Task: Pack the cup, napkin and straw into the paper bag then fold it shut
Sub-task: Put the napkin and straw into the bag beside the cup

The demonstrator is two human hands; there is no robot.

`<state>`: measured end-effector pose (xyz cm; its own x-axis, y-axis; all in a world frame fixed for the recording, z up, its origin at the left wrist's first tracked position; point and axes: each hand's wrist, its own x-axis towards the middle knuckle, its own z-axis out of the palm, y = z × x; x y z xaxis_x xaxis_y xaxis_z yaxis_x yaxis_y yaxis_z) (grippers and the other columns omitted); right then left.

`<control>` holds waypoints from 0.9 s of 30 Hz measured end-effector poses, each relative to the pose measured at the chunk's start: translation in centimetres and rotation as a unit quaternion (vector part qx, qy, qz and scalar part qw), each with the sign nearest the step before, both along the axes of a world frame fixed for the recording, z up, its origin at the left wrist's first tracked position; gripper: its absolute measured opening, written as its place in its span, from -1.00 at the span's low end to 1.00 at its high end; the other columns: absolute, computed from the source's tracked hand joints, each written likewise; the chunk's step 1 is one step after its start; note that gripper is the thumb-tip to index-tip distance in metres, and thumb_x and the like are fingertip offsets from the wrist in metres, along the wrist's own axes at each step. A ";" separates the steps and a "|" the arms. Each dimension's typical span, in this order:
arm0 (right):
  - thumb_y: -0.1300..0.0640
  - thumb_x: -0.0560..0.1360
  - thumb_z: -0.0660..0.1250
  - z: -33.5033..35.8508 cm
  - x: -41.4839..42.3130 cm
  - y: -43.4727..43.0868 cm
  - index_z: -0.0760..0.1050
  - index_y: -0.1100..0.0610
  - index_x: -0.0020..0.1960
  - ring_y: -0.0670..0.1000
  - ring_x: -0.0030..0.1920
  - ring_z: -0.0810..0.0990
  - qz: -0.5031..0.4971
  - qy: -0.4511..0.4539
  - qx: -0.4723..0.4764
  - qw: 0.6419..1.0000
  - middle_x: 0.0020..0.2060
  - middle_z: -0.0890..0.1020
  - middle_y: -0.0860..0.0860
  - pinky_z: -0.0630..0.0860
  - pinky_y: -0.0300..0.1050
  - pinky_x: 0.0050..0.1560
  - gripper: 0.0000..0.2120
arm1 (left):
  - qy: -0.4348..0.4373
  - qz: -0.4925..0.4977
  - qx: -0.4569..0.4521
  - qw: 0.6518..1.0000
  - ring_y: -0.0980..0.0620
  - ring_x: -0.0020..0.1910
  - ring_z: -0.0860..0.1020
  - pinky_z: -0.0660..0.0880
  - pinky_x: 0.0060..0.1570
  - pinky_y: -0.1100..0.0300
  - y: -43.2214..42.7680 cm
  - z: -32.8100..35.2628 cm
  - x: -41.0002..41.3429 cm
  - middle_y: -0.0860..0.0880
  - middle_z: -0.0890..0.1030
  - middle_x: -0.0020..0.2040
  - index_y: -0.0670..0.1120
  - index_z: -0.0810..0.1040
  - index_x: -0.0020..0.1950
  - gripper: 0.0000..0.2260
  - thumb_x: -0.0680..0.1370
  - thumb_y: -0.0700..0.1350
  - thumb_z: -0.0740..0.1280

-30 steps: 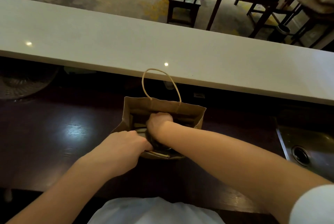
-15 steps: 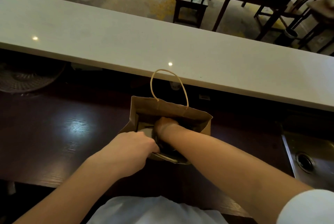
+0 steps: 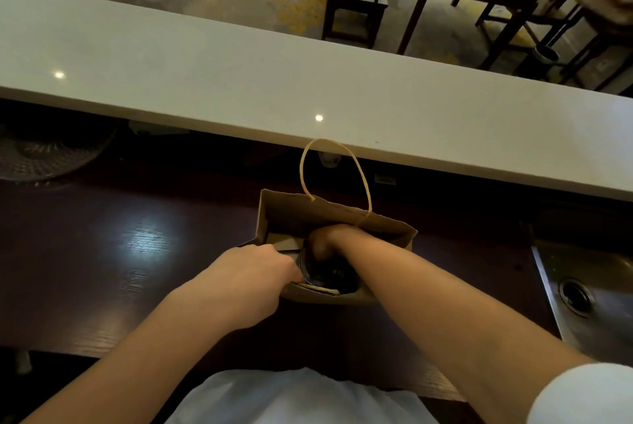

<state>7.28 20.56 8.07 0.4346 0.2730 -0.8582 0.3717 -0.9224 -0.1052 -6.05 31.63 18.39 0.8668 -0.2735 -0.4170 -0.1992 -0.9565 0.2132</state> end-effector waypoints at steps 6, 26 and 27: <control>0.15 0.61 0.20 0.1 -0.9 -0.3 0.50 0.14 0.30 0.16 0.17 0.57 -0.200 -0.016 0.162 0.966 0.19 0.59 0.17 0.52 0.10 0.24 -0.71 | 0.001 -0.019 -0.006 1.000 -0.05 -0.02 0.57 0.44 -0.17 0.15 -0.2 0.1 0.0 0.02 0.51 -0.11 0.13 0.54 0.14 -0.73 0.58 -0.21 0.22; 0.17 0.53 0.31 17.3 -4.3 -10.2 0.63 0.00 0.12 -0.07 -0.08 0.65 -0.112 -0.199 0.283 0.931 -0.12 0.71 -0.10 0.58 -0.14 0.01 -0.78 | -0.039 -0.029 -0.043 0.998 0.01 0.06 0.55 0.51 -0.09 0.16 1.0 0.4 0.3 0.07 0.59 0.02 0.17 0.51 0.18 -0.73 0.56 -0.14 0.26; 0.21 0.52 0.32 17.3 -5.0 -11.5 0.63 0.02 0.09 -0.06 -0.13 0.69 -0.174 -0.198 0.337 0.904 -0.17 0.73 -0.06 0.62 -0.08 -0.01 -0.79 | -0.042 -0.029 -0.051 0.997 0.02 0.06 0.55 0.51 -0.08 0.17 1.1 0.4 0.4 0.08 0.60 0.02 0.17 0.53 0.17 -0.74 0.56 -0.13 0.26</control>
<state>2.28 9.05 25.40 0.8318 0.4629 -0.3065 0.2028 -0.7672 -0.6085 -5.68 32.71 18.81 0.8789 -0.3611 -0.3116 -0.2739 -0.9170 0.2899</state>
